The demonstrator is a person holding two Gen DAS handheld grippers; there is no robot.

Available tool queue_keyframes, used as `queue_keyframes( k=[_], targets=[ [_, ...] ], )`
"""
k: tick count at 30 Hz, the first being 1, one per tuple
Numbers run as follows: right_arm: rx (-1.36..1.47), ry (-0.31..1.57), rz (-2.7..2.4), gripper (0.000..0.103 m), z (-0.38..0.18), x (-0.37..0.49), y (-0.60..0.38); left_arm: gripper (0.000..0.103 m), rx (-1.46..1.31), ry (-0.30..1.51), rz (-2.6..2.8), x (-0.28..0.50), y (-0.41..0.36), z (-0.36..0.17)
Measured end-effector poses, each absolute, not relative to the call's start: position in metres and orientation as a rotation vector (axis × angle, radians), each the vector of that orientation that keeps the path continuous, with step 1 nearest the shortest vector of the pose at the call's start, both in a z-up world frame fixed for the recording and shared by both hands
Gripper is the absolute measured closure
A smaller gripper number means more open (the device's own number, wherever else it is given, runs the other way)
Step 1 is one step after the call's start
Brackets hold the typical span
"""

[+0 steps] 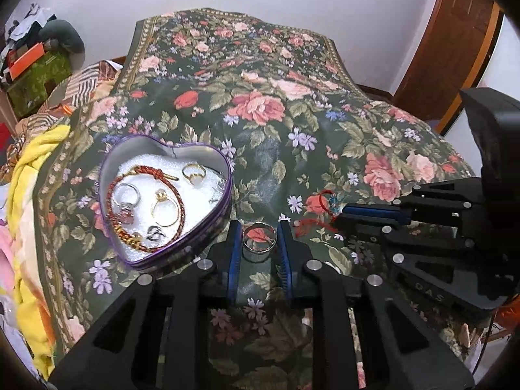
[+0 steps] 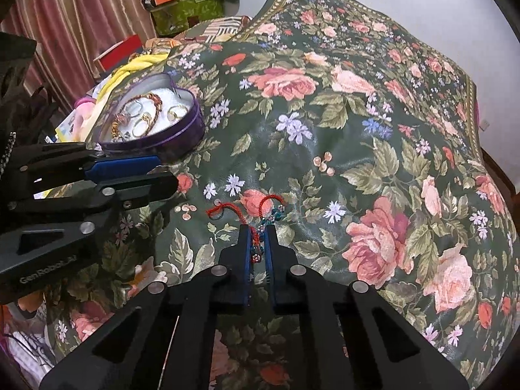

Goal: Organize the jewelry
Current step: 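Grasp the copper ring with the left tool while the right tool grasps the red beaded strand, then carry the ring with the left tool to the tin while the right tool carries the strand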

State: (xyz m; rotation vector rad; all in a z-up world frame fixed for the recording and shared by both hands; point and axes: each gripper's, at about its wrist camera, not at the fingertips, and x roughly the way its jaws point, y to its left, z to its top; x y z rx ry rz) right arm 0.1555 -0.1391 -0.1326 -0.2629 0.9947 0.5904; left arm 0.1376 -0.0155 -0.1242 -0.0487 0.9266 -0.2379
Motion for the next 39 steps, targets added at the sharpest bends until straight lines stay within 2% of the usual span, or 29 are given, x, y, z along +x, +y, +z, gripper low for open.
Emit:
queue_keyframes(
  k=[11,12,14,15,16,24,26,28,30,39],
  targets=[
    [-0.211,0.952,0.598,0.097,-0.115,0.152,-0.147,0.082,-0.048,0.863,-0.211,0.122,-0.003,-0.098],
    [-0.201,0.961,0.609,0.094,-0.114,0.152,-0.146,0.082,-0.049,0.86,-0.209,0.121,-0.002,-0.097],
    [-0.18,0.976,0.61,0.079,-0.113,0.153,-0.146,0.082,-0.047,0.854,-0.202,0.119,0.0,-0.096],
    [-0.177,0.976,0.597,0.064,-0.114,0.154,-0.146,0.082,-0.046,0.852,-0.2,0.119,0.001,-0.095],
    [-0.179,0.969,0.584,0.058,-0.114,0.154,-0.145,0.082,-0.046,0.851,-0.198,0.118,0.002,-0.095],
    [-0.271,1.043,0.552,0.059,-0.141,0.163,-0.128,0.082,-0.06,0.852,-0.201,0.117,0.007,-0.099],
    [-0.275,1.04,0.554,0.066,-0.141,0.164,-0.128,0.082,-0.065,0.852,-0.201,0.117,0.009,-0.099],
    [-0.285,1.039,0.55,0.082,-0.142,0.166,-0.127,0.082,-0.07,0.854,-0.2,0.117,0.009,-0.1],
    [-0.284,1.038,0.548,0.094,-0.142,0.168,-0.127,0.082,-0.076,0.855,-0.198,0.118,0.011,-0.101],
    [-0.268,0.961,0.56,0.095,-0.126,0.158,-0.128,0.082,-0.077,0.842,-0.191,0.114,0.015,-0.095]
  ],
)
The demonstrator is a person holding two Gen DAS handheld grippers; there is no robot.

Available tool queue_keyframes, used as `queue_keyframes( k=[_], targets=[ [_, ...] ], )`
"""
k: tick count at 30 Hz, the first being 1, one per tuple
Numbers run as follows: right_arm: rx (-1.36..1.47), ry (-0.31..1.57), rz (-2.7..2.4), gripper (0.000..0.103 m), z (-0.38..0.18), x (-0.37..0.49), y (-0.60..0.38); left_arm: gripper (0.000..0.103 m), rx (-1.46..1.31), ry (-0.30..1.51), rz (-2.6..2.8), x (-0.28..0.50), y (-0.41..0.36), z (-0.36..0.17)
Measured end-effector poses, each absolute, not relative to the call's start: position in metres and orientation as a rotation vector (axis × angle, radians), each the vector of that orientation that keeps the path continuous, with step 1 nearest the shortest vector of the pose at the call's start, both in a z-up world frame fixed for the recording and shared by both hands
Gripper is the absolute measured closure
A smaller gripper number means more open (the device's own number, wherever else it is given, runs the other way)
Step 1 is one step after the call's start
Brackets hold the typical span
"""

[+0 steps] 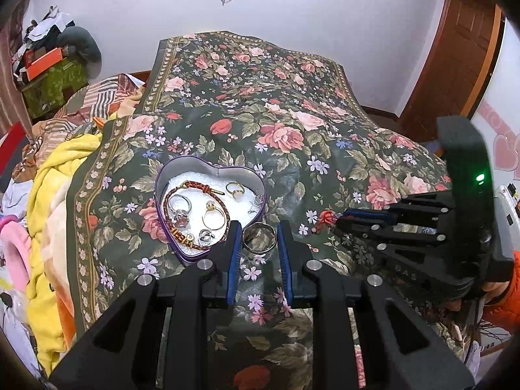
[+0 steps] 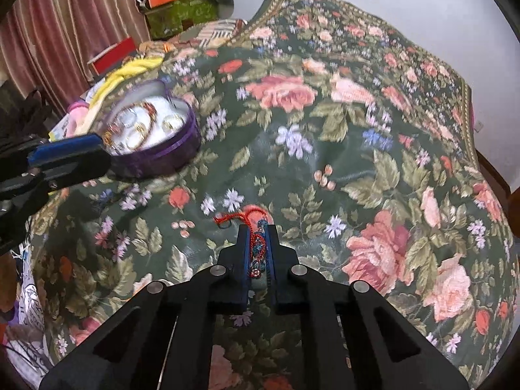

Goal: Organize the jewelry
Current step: 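Carry the ring with the left tool to the tin while the right tool carries the strand, then lower both held pieces into the heart tin and open both tools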

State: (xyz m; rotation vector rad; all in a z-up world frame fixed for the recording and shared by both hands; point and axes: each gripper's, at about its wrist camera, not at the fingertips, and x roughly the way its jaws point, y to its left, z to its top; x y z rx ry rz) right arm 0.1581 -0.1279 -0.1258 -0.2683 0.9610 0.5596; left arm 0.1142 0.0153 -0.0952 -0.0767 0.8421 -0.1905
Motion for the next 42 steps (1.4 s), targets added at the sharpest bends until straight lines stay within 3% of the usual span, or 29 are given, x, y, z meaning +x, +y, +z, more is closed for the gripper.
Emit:
queue_keyframes(
  k=[22,42],
  targets=[
    [-0.19,0.758,0.593,0.095,-0.046,0.155,-0.125,0.082,-0.083,0.756,-0.139,0.107,0.039,-0.062],
    [-0.126,0.759,0.708,0.095,-0.052,0.171,-0.073,0.082,-0.114,0.749,-0.091,0.123,0.068,-0.071]
  ],
)
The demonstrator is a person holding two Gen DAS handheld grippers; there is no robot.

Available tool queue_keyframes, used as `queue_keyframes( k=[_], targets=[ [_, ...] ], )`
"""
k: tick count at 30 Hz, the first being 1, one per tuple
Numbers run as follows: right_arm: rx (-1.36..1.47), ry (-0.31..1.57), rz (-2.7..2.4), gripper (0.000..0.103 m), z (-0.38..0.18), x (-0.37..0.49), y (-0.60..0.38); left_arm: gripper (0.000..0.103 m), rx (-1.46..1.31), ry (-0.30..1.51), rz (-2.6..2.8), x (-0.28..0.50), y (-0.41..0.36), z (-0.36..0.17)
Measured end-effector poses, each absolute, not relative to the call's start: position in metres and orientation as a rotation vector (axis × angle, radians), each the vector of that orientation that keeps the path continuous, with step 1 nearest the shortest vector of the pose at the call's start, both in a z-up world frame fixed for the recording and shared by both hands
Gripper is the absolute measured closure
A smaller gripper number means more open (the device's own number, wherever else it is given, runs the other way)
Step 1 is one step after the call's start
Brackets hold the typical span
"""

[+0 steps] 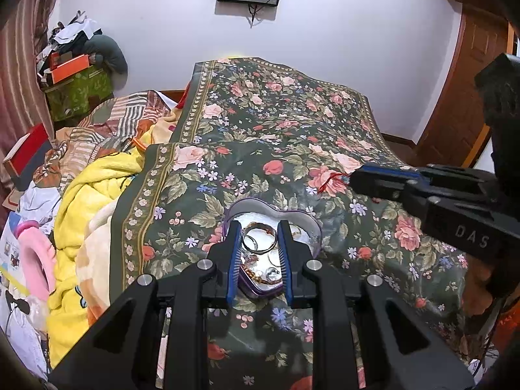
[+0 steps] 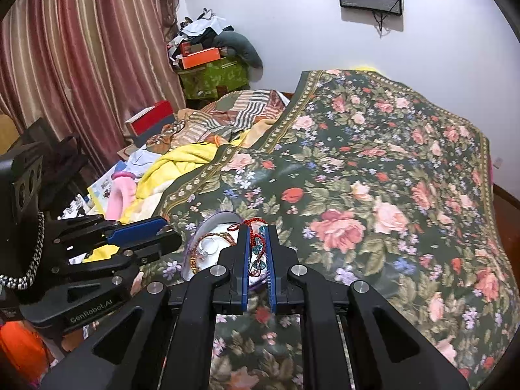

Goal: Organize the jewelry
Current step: 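Lower both held pieces into the heart tin and open both tools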

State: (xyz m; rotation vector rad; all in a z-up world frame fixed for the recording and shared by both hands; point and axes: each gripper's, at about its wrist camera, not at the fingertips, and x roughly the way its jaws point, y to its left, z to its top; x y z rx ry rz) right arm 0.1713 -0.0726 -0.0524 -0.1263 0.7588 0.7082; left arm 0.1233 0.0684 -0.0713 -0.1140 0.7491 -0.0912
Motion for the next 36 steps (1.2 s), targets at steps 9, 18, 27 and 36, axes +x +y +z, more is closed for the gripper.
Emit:
queue_keyframes(
  k=[9,18,27,36],
  targets=[
    [-0.121,0.827,0.722,0.095,-0.079,0.183,-0.057,0.082,-0.15,0.766,-0.091,0.136,0.081,-0.081],
    [-0.157,0.863,0.726,0.095,-0.095,0.184,-0.05,0.082,-0.166,0.796,-0.114,0.146,0.081,-0.094],
    [-0.172,0.883,0.748,0.095,-0.102,0.183,-0.046,0.082,-0.156,0.817,-0.128,0.153,0.074,-0.1],
    [-0.177,0.894,0.748,0.095,-0.106,0.184,-0.046,0.082,-0.143,0.819,-0.125,0.154,0.07,-0.102]
  ],
)
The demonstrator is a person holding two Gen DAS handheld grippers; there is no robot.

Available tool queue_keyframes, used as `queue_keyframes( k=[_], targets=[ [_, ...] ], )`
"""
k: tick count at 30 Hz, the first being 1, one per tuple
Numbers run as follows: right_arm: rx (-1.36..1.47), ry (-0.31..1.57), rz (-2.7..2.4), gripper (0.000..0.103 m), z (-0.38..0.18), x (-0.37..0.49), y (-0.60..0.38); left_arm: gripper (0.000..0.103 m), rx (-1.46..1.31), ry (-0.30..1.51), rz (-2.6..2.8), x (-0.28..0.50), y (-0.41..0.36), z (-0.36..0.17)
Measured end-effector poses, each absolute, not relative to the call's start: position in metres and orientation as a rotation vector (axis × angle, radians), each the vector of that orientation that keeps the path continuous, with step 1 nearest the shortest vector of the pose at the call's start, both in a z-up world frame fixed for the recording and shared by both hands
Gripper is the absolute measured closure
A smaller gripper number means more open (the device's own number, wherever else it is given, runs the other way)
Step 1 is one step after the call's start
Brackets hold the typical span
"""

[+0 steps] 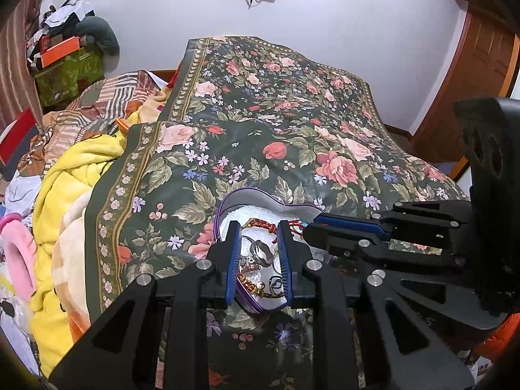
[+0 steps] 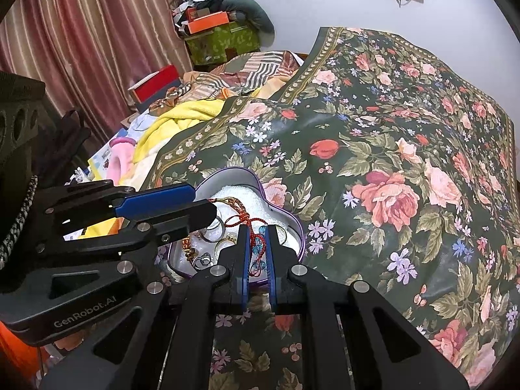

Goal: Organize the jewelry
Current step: 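Lower both held pieces into the heart tin and open both tools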

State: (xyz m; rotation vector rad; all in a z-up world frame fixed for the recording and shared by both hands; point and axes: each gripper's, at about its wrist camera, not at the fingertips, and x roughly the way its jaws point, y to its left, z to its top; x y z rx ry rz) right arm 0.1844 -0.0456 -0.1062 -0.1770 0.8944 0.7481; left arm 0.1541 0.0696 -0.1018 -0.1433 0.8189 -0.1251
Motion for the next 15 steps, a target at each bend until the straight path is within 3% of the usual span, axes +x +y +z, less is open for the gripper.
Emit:
queue_keyframes(
  k=[8,15],
  targets=[
    [-0.179,0.894,0.767,0.095,-0.1052,0.1824,-0.044,0.082,-0.143,0.812,-0.118,0.1512,0.071,-0.0984],
    [-0.195,0.874,0.749,0.083,-0.1,0.1764,-0.0454,0.082,-0.149,0.804,-0.101,0.1455,0.0753,-0.0923]
  ],
)
